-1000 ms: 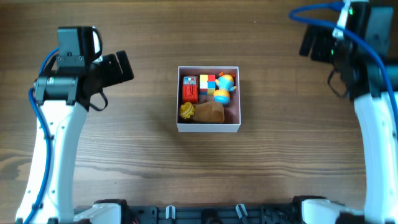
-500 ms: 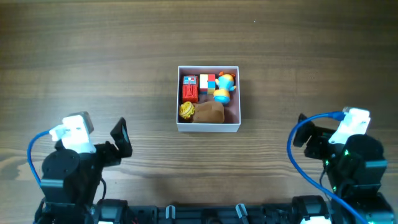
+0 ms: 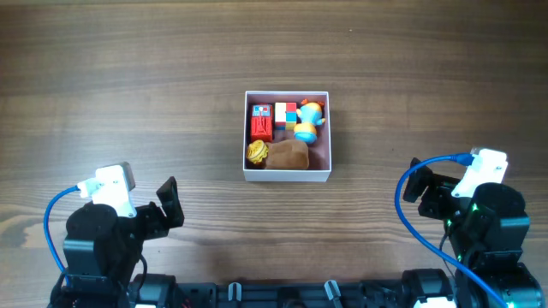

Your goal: Pack container

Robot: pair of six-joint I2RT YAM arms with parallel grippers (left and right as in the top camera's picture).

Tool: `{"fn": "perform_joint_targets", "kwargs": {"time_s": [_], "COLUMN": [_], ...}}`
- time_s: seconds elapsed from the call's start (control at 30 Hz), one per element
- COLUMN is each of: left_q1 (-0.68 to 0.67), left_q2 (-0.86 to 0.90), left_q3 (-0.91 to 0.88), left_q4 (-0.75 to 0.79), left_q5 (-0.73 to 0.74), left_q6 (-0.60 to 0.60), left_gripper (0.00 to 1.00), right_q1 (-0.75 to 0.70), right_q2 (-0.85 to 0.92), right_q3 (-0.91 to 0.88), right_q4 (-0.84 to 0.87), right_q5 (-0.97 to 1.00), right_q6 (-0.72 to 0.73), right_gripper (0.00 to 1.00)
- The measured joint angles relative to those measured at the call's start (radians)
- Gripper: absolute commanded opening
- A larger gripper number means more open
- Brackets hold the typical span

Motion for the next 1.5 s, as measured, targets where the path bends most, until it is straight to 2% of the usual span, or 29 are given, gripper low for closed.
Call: {"fn": "perform_joint_targets", "kwargs": {"time_s": [0.1, 0.2, 0.27, 0.33, 0.53, 0.63, 0.73, 0.8, 1.1, 1.5], "left_q1": [0.000, 0.000, 0.000, 0.000, 0.000, 0.000, 0.000, 0.000, 0.000, 0.000], "left_q2": [0.000, -0.001, -0.001, -0.001, 0.000, 0.000, 0.000, 0.000, 0.000, 0.000], "left_q3": [0.000, 0.000, 0.000, 0.000, -0.002, -0.002, -0.002, -0.002, -0.002, -0.002], "left_q4": [0.000, -0.003, -0.004, -0.003, -0.003, -0.003, -0.003, -0.003, -0.003, -0.003], "left_q5": [0.000, 0.000, 0.000, 0.000, 0.000, 0.000, 0.000, 0.000, 0.000, 0.000], "left_q6": [0.000, 0.000, 0.000, 0.000, 0.000, 0.000, 0.000, 0.000, 0.000, 0.000], "left_gripper": [1.00, 1.00, 1.00, 1.00, 1.00, 1.00, 1.00, 1.00, 1.00, 1.00], "right_q1": [0.000, 0.001, 0.001, 0.001, 0.001, 0.001, 0.001, 0.001, 0.001, 0.001], "right_q2": [-0.066, -0.268, -0.413, -0.504, -0.494, -0.498, -0.499, -0.501, -0.502, -0.502], "right_q3": [0.000, -0.005, -0.037, -0.138, -0.594, -0.722, -0.779, -0.789, -0.800, -0.800], "right_q4": [-0.070, -0.091, -0.024, 0.095, 0.800, 0.971, 0.973, 0.907, 0.879, 0.879], "right_q5": [-0.011, -0.044, -0.051, -0.058, -0.146, -0.198, -0.246, -0.258, -0.198, -0.195], "right_q6": [0.000, -0.013, -0.031, -0.046, -0.089, -0.196, -0.325, -0.345, -0.247, -0.243], "right_gripper": [1.00, 1.00, 1.00, 1.00, 1.00, 1.00, 1.00, 1.00, 1.00, 1.00]}}
